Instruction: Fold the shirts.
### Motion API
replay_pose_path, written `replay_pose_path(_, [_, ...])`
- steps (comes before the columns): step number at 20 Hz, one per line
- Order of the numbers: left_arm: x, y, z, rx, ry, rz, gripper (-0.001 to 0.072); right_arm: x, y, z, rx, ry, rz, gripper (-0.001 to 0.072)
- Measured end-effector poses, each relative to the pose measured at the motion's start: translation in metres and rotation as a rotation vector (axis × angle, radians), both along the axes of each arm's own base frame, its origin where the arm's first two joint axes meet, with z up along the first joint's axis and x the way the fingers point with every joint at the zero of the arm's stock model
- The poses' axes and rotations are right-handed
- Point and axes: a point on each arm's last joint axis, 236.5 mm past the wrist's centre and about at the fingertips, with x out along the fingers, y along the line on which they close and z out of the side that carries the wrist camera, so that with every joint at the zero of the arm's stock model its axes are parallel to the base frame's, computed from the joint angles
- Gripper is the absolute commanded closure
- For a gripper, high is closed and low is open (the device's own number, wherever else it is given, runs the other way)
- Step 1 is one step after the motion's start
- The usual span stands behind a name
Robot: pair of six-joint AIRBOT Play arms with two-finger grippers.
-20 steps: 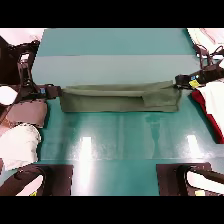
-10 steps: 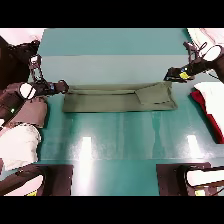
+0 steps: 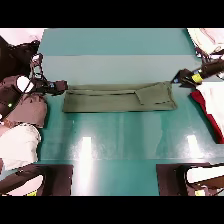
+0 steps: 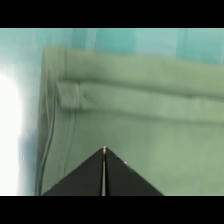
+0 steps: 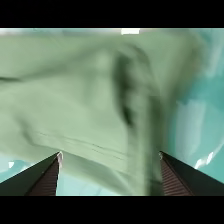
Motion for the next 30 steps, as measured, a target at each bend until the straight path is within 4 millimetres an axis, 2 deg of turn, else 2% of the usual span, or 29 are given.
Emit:
replay_pose_path(4, [-0.01,-0.006,-0.003,-0.021,0.049,-0.011,0.0676,-0.018,-0.008,-0.026,0.12,0.033,-0.045,0.0015])
replay_pose_path(11, [-0.024,-0.028,-0.003,-0.101,0.103,-0.072,0.0677,-0.008,-0.004,-0.058,0.188,0.029,-0.03,0.0021])
replay_pose_path(15, [-0.035,-0.038,-0.004,-0.128,0.142,-0.117,0.0677,-0.003,0.008,-0.07,0.232,0.073,0.021,0.0026])
replay_pose_path(16, [-0.038,-0.04,-0.004,-0.135,0.15,-0.123,0.0677,-0.002,0.013,-0.072,0.244,0.08,0.031,0.0046])
replay_pose_path(18, [-0.039,-0.042,-0.004,-0.141,0.155,-0.131,0.0678,-0.003,0.023,-0.079,0.258,0.102,0.054,0.0155])
replay_pose_path(20, [-0.04,-0.044,-0.004,-0.148,0.16,-0.134,0.0684,-0.002,0.032,-0.085,0.253,0.111,0.074,0.0356])
replay_pose_path(22, [-0.04,-0.046,-0.003,-0.157,0.159,-0.136,0.0684,0.001,0.037,-0.091,0.234,0.107,0.087,0.0614])
replay_pose_path(23, [-0.039,-0.047,-0.002,-0.164,0.155,-0.133,0.0685,0.003,0.039,-0.094,0.226,0.1,0.093,0.069])
replay_pose_path(28, [-0.03,-0.06,0.01,-0.246,0.11,-0.118,0.0686,0.009,0.041,-0.089,0.191,0.046,0.131,0.0694])
replay_pose_path(30, [-0.025,-0.074,0.02,-0.288,0.071,-0.138,0.0686,0.014,0.04,-0.073,0.174,-0.003,0.135,0.0695])
